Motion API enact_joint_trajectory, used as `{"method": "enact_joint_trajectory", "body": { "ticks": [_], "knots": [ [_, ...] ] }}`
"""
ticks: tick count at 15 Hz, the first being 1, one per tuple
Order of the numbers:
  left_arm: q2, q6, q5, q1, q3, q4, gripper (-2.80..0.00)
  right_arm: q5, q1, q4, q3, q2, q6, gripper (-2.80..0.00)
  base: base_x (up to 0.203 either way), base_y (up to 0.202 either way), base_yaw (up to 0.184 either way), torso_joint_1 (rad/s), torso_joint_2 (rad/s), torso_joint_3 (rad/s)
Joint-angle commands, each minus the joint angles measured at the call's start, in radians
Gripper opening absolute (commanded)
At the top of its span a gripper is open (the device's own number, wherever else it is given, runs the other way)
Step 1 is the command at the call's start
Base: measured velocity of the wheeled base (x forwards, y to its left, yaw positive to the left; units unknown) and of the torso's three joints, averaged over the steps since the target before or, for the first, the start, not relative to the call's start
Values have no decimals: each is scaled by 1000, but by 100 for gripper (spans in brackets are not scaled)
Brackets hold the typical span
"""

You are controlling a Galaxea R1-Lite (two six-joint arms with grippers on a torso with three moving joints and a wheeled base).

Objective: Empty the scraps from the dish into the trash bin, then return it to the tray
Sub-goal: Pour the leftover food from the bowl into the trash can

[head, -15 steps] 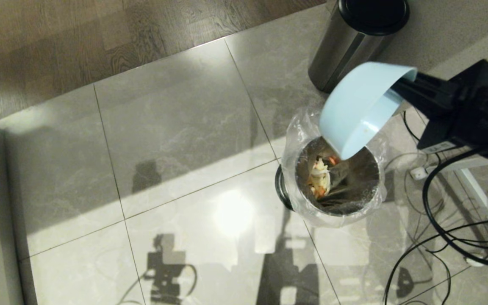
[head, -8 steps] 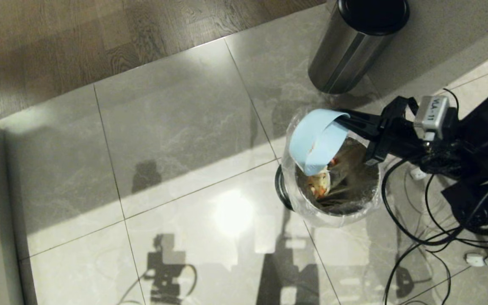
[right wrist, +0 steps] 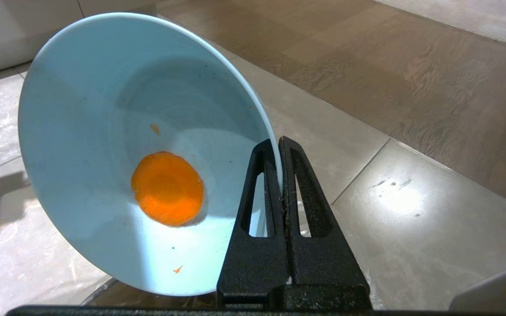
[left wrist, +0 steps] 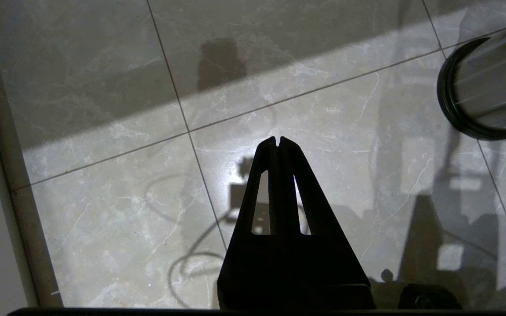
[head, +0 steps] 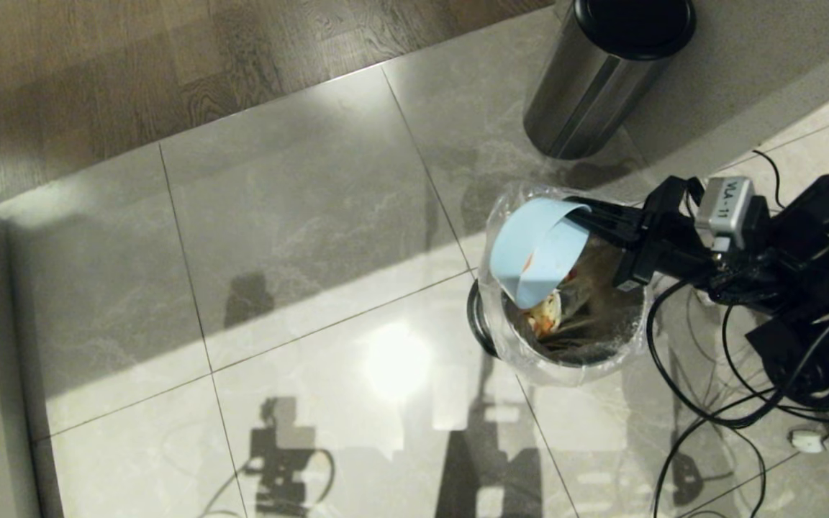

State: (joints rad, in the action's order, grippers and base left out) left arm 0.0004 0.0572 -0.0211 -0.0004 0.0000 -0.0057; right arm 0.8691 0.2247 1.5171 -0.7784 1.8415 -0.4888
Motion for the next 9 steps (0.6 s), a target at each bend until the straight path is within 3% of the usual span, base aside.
{"method": "enact_joint_trajectory", "body": {
  "ticks": [1,5,9],
  "knots": [
    [1,1,0,0,0,0,-280,5,-1,35,15,-16,0,-280,0,0,0,0,0,0],
    [1,1,0,0,0,0,-280,-59,1,53,48,-32,12,-280,0,0,0,0,0,0],
    [1,1,0,0,0,0,-280,-67,1,53,74,-48,33,-280,0,0,0,0,0,0]
  ]
}}
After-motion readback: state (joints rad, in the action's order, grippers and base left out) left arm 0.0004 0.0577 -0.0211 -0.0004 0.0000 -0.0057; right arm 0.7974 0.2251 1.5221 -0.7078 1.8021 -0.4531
